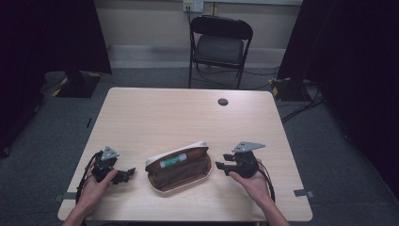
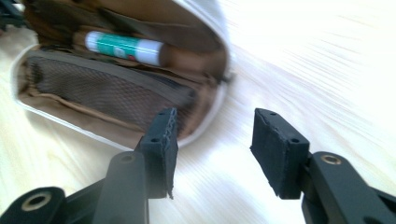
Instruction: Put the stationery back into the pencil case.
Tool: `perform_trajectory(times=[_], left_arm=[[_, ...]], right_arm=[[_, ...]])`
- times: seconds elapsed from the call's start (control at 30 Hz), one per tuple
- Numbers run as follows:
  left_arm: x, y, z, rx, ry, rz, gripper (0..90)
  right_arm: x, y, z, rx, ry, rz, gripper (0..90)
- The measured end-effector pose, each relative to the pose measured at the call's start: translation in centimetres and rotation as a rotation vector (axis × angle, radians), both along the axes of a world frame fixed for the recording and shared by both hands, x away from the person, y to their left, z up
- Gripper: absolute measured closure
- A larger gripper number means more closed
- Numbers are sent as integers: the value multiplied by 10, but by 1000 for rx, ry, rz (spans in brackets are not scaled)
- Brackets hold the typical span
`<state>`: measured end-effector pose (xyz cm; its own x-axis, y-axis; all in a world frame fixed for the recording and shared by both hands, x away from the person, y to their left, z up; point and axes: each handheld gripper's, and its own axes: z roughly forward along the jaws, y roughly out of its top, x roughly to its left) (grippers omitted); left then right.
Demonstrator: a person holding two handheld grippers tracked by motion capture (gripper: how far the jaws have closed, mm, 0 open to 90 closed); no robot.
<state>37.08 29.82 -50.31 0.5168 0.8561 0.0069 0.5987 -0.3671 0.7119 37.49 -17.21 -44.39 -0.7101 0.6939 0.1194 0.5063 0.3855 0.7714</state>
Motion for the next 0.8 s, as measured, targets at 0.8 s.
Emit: perform_trajectory(times=[0.8], left_arm=[[0, 0, 0, 0, 0, 2, 3]], right_arm=[[0, -97, -33, -73, 35, -307, 371]])
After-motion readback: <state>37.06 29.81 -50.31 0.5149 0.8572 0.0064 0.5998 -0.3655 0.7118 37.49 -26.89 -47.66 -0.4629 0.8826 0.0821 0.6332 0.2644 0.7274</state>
